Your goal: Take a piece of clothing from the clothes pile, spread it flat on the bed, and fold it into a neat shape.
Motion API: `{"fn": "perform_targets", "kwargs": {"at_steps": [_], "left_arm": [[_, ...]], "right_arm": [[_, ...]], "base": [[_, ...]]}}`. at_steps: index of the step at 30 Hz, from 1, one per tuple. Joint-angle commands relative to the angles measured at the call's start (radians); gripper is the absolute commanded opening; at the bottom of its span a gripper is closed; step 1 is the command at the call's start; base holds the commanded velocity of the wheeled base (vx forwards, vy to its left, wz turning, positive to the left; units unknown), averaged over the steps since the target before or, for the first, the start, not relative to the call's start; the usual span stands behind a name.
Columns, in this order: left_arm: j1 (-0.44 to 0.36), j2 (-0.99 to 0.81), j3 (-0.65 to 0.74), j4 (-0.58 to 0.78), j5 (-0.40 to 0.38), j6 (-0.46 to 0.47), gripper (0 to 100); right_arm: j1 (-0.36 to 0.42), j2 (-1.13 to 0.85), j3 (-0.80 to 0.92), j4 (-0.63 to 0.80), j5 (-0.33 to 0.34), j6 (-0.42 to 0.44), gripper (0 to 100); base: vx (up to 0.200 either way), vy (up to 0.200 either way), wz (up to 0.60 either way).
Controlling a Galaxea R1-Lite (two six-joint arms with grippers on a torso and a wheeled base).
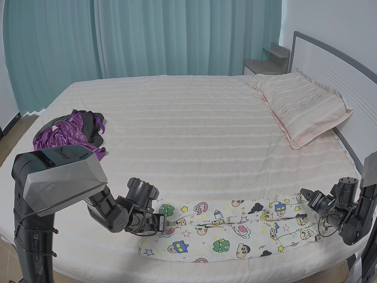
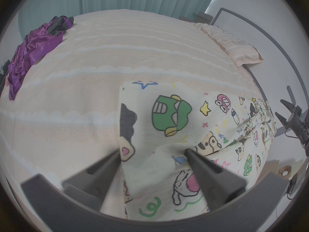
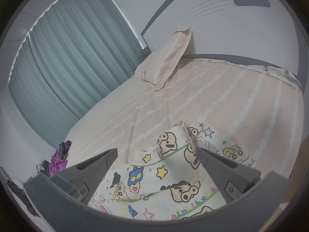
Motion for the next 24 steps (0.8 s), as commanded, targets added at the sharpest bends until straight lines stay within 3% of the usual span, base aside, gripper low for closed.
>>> {"fn": "perform_targets", "kwargs": {"at_steps": [1, 12, 24], "left_arm": [[-0.001, 0.006, -0.004, 0.0, 0.0, -0.002, 0], [0.008, -0.014, -0.001, 0.0, 0.002, -0.005, 0], [0.14, -0.197, 0.06, 0.082, -0.032, -0.002, 0]], "right_arm": [[0.001, 0.001, 0.001, 0.0, 0.001, 0.0, 100], [-0.001, 0.002, -0.002, 0.0, 0.001, 0.0, 100], [-0.016, 0.01, -0.011, 0.0, 0.004, 0.009, 100]], "base": [[0.0, 0.0, 0.0], [0.0, 0.0, 0.0], [0.0, 0.0, 0.0]]}}
